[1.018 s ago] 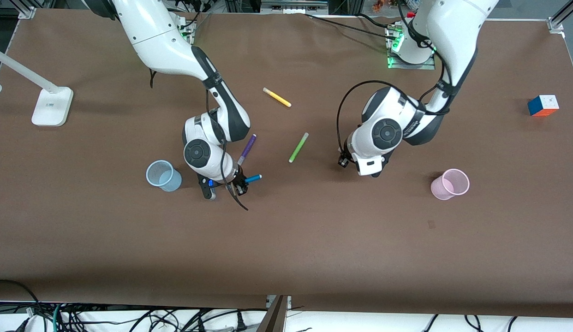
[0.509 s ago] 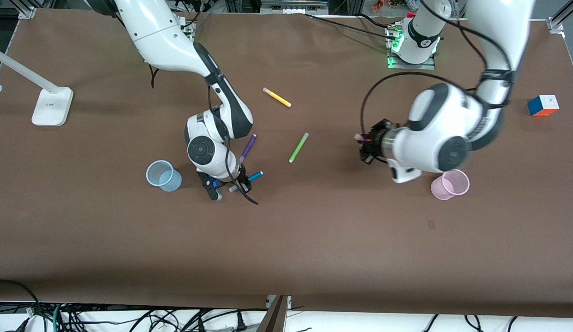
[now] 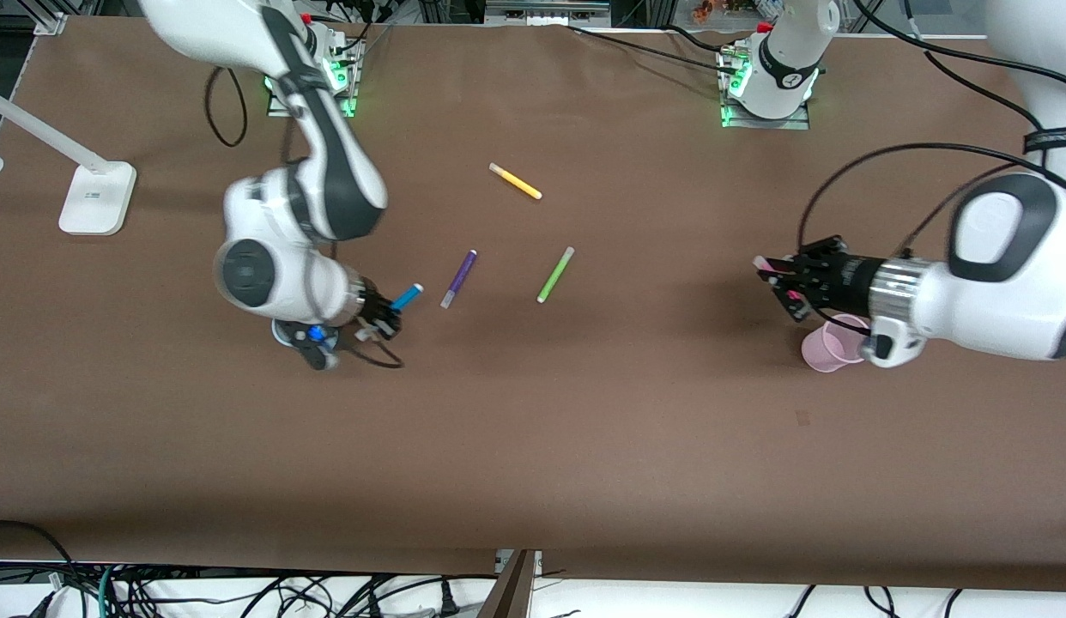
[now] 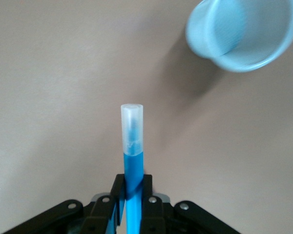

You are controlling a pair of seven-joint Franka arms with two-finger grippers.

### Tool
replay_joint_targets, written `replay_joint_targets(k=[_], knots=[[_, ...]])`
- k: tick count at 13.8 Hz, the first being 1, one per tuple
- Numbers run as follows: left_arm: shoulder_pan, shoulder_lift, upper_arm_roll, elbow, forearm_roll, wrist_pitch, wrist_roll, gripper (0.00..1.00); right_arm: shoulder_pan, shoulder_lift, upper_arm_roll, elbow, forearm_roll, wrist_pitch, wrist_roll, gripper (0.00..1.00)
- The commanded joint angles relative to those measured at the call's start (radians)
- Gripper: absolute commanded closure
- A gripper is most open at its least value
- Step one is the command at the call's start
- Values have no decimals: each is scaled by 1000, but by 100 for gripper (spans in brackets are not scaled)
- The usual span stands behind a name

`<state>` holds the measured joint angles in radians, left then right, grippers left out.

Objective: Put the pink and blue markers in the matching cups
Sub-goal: 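Lift both markers upright and carry them over their matching cups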

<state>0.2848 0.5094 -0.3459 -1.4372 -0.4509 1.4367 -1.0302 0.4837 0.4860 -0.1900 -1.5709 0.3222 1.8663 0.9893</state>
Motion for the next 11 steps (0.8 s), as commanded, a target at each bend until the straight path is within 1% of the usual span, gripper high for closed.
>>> replay_joint_targets(k=[1,2,3,5,7,8,9,11], knots=[[103,81,-12,24,-93,-32,94,100,-112,-73,6,-64,82,-76,-148,100],[146,107,-12,26,-129,-33,126,100,-156,-86,6,-89,157,-96,-211,100],[180,127,-12,26,-149,-33,172,100,-193,-92,4,-107,205,-113,-257,100],[227,156,-12,26,-153,-33,257,100,-255,-86,4,-116,268,-147,-323,100],[255,178,-8,27,-153,-33,294,100,-328,-64,4,-133,326,-171,-433,100],[270,190,-8,28,-153,-32,308,100,-371,-44,4,-141,383,-186,-490,100],[281,199,-8,28,-153,-33,334,100,-397,-20,6,-143,440,-209,-524,100],[300,218,-4,29,-155,-32,358,100,-407,6,6,-141,489,-222,-541,100]])
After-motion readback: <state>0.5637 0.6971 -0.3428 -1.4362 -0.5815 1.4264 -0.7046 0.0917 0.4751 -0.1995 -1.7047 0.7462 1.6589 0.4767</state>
